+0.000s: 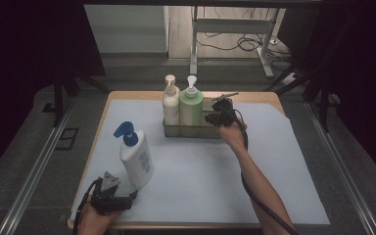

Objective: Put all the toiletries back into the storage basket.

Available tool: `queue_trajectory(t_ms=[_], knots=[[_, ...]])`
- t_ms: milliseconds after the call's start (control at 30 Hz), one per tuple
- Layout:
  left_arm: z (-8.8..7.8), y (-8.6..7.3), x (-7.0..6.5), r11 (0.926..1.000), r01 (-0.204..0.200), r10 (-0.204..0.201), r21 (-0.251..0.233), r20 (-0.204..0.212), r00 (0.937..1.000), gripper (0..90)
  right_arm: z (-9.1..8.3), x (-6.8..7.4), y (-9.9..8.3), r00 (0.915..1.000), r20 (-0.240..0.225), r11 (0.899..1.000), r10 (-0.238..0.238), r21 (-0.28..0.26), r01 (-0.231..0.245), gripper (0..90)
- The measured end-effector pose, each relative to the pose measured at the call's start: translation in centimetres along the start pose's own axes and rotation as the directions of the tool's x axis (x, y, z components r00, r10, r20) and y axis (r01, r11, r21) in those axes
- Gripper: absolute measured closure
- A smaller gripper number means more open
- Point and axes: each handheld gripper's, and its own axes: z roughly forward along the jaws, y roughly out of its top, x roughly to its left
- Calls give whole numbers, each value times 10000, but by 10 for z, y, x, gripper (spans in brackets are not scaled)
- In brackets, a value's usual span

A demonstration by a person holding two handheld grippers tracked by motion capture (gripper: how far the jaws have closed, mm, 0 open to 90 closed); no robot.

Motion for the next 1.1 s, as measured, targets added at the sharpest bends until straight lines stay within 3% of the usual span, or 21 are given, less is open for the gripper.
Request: queue_trajectory(t_ms=[367, 767, 1100], knots=[[0, 0, 0, 10000, -2, 2, 32, 5, 10000, 120, -23, 3, -3, 9997, -120, 9992, -230, -322, 226, 589], [0, 1, 0, 10000, 6, -6, 72, 6, 10000, 120, -48, 21, -15, 9944, -426, 9945, -971, -435, 953, 373], [0, 1, 0, 10000, -5, 5, 90, 5, 10000, 120, -64, 27, -28, 9875, -495, 9879, -1499, -482, 1475, 271]])
